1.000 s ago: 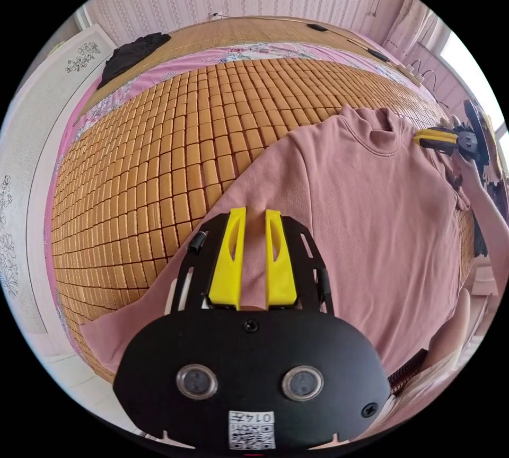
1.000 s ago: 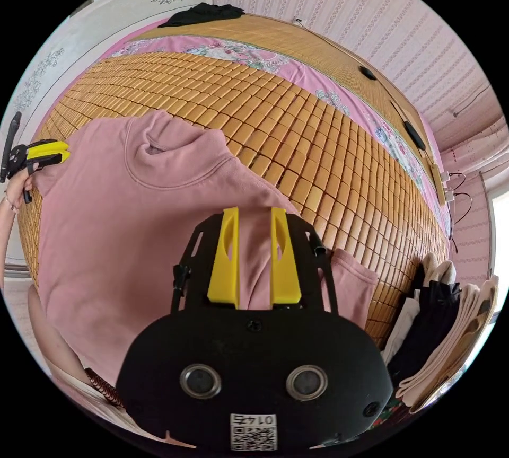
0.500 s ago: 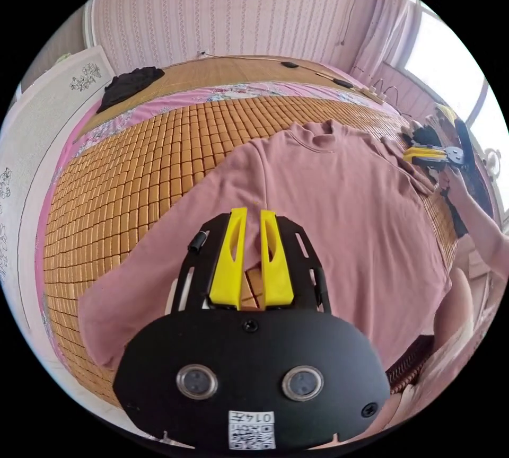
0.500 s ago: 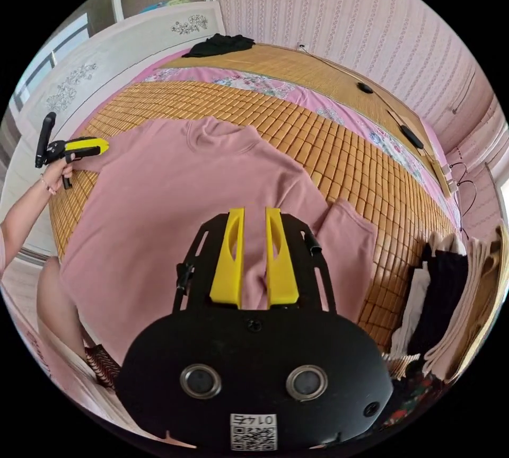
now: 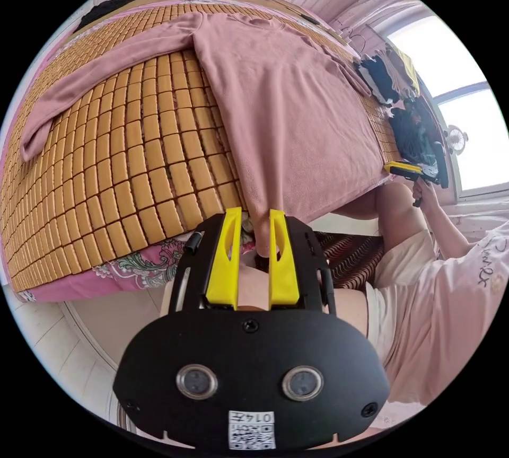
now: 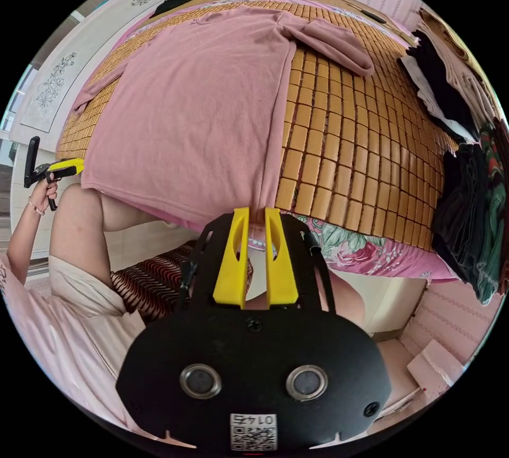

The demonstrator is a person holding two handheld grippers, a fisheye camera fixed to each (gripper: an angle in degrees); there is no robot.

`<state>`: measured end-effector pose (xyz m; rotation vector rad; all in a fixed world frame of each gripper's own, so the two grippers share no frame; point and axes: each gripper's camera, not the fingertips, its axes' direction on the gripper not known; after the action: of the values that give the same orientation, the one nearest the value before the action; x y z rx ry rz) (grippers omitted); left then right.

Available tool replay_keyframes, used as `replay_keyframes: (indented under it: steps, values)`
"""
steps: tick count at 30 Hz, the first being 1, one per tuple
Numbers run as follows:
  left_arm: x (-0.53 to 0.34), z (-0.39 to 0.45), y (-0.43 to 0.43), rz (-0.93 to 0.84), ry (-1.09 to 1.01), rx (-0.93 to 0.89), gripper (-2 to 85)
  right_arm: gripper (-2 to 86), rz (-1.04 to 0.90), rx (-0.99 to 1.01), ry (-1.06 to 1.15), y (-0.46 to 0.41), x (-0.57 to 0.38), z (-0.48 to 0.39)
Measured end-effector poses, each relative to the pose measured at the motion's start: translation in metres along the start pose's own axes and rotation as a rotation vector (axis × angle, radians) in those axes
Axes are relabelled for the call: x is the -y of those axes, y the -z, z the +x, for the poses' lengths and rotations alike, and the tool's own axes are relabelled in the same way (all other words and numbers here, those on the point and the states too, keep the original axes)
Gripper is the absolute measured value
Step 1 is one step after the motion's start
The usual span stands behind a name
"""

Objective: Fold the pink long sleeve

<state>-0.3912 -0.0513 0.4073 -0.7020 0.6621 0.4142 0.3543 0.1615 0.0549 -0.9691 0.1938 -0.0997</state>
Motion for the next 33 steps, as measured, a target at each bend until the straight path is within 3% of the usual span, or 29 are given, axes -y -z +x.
replay_keyframes:
  steps: [5, 7, 14, 19, 22, 27, 33]
  values:
    - [0.015, 0.012, -0.019, -0.061, -0.021, 0.069, 5.4, 2.2, -0.012, -0.011, 0.021, 0.002, -0.004, 0.013]
    - [0.018, 0.016, -0.025, -0.08, -0.035, 0.089, 0.4, 1.8, -0.015, 0.027, 0.025, 0.006, -0.007, 0.021]
    - [0.012, 0.029, -0.035, -0.066, -0.013, 0.218, -0.7, 2.0, -0.046, 0.188, 0.079, 0.018, -0.03, 0.043]
    - [0.015, 0.04, -0.023, 0.059, 0.027, 0.291, 1.1, 5.5, 0.134, 0.151, 0.028, 0.053, -0.044, 0.081]
    - [0.04, 0.065, -0.013, 0.132, -0.053, 0.337, 3.3, 9.2, 0.24, 0.084, -0.058, 0.078, -0.035, 0.128]
    - [0.131, 0.133, -0.042, 0.19, -0.252, 0.204, 4.7, 9.9, 0.321, 0.037, -0.138, 0.094, 0.012, 0.196]
    - [0.242, 0.228, -0.104, 0.192, -0.457, 0.026, 5.0, 10.5, 0.346, 0.145, -0.267, 0.079, 0.069, 0.266]
